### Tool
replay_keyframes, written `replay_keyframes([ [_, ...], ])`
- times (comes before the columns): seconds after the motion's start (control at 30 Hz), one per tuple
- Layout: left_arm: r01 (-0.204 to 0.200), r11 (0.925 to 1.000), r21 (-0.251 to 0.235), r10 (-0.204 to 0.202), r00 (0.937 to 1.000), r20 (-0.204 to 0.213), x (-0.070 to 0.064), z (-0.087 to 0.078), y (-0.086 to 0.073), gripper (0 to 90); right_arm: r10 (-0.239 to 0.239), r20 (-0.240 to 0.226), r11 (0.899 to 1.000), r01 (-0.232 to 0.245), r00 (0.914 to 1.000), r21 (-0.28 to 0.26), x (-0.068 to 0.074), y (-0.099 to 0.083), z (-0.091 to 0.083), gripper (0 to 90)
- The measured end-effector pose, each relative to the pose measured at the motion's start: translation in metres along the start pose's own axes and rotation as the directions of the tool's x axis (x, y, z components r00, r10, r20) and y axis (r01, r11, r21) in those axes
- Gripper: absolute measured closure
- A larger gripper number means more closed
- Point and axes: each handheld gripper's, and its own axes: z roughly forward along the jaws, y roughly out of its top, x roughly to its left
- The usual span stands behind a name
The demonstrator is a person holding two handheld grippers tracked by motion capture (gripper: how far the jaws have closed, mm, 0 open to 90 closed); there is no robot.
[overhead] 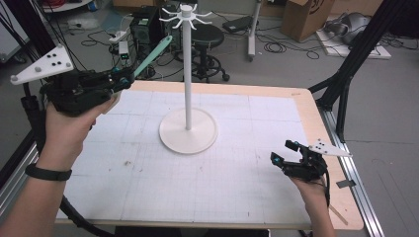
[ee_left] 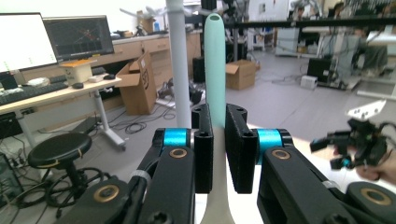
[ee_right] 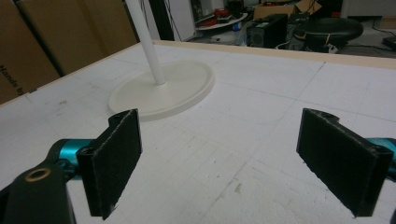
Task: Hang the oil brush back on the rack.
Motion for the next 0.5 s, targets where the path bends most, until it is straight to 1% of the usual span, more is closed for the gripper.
replay_keyframes([
  [0.03,0.000,1.0000,0.001,0.000,1.0000,0.002,0.000,0.000,0.001,82.2,0.004,-0.001,1.000,-0.004,1.0000,-0.001,0.000,0.000,0.000,13.2],
  [0.1,-0.012,0.9999,0.013,0.012,0.9999,-0.008,0.000,0.002,0.004,82.2,0.004,-0.002,1.000,-0.004,1.0000,0.002,0.000,0.000,0.000,13.2],
  [0.13,-0.007,0.9999,0.010,0.007,1.0000,-0.007,0.000,0.003,0.005,82.2,0.005,-0.001,1.000,-0.005,1.0000,0.000,0.000,0.000,0.000,13.2],
  [0.3,-0.015,0.9999,0.004,0.015,0.9999,-0.004,-0.001,0.006,0.009,82.2,-0.002,-0.002,1.000,0.002,1.0000,0.001,0.000,0.000,0.000,13.3],
  [0.37,-0.021,0.9997,0.011,0.021,0.9997,-0.010,-0.001,0.007,0.011,82.2,-0.002,-0.002,1.000,0.002,1.0000,0.002,0.000,0.000,0.000,13.3],
  [0.5,-0.020,0.9998,-0.002,0.020,0.9997,-0.016,0.001,0.009,0.014,82.2,-0.003,-0.004,1.000,0.003,1.0000,0.001,0.000,0.000,0.000,13.3],
])
